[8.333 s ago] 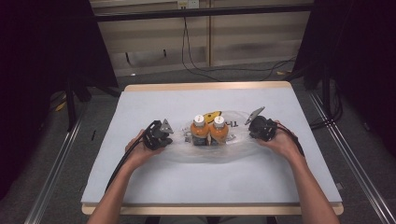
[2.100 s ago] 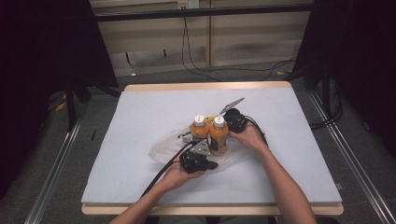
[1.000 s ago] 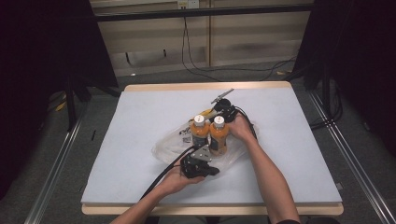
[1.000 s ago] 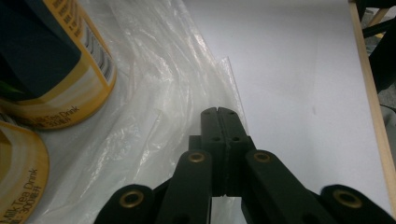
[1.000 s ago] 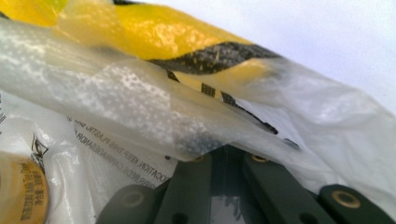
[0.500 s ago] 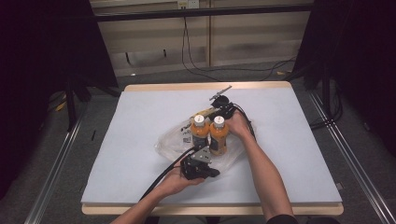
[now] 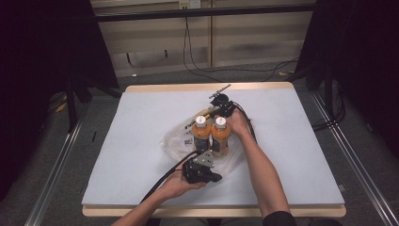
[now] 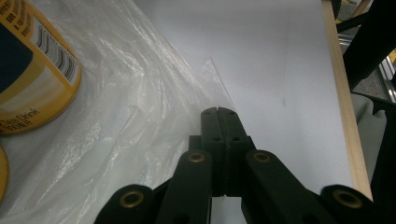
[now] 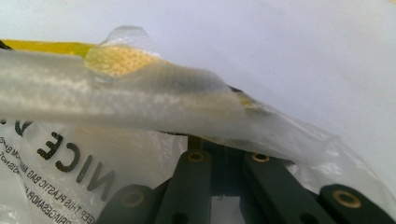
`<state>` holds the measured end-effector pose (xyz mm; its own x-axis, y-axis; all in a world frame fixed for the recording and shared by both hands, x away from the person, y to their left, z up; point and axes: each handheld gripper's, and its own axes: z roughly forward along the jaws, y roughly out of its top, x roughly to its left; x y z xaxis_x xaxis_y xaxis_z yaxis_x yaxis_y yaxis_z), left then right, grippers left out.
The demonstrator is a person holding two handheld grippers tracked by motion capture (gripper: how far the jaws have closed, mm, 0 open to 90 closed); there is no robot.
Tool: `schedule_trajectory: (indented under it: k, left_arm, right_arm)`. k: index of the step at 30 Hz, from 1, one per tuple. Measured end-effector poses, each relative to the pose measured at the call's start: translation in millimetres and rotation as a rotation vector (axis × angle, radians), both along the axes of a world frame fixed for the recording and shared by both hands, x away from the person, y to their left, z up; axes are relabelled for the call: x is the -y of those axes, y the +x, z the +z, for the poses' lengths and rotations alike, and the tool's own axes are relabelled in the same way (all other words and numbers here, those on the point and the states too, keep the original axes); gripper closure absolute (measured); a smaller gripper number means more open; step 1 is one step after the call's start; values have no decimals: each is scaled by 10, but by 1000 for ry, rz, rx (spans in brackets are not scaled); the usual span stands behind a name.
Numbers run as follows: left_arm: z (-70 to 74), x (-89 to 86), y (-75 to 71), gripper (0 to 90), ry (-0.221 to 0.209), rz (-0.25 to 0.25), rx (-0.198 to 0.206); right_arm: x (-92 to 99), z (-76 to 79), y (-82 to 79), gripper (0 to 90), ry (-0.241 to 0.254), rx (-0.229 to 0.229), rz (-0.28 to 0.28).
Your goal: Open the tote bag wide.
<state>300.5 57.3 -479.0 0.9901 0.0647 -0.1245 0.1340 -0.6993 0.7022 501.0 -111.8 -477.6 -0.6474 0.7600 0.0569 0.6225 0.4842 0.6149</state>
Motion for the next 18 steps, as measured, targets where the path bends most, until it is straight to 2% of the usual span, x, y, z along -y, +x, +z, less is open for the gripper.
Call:
schedule_trajectory:
  k: [3, 5, 7, 8, 9, 11, 12, 13, 14, 16, 18]
  left_arm:
    - [-4, -10, 22, 900, -11, 7, -13]
    - [14, -30, 44, 900, -19, 13, -24]
    - [39, -62, 67, 900, -52, 32, -35]
    - [58, -77, 72, 900, -55, 37, -37]
    - [75, -90, 74, 900, -61, 42, -27]
    - [99, -111, 75, 900, -86, 54, -32]
    - [121, -124, 79, 900, -84, 58, -27]
    - [132, -132, 84, 900, -99, 61, -29]
    - [145, -136, 86, 900, -114, 69, -31]
    - [175, -158, 100, 900, -120, 73, -28]
    - [203, -181, 114, 900, -128, 85, -21]
  right_arm:
    - [15, 0, -11, 900, 12, -6, 4]
    - [32, 8, -41, 900, 40, -15, 19]
    - [56, 33, -80, 900, 56, -14, 31]
    - [79, 59, -114, 900, 76, -14, 37]
    - [100, 86, -144, 900, 93, -13, 45]
    - [136, 142, -198, 900, 116, 1, 57]
    - [156, 172, -226, 900, 129, -1, 60]
    - [175, 202, -250, 900, 155, -13, 64]
    - [188, 229, -279, 900, 164, -11, 75]
    - [201, 264, -321, 900, 159, -2, 90]
    - [233, 300, -364, 900, 175, -6, 98]
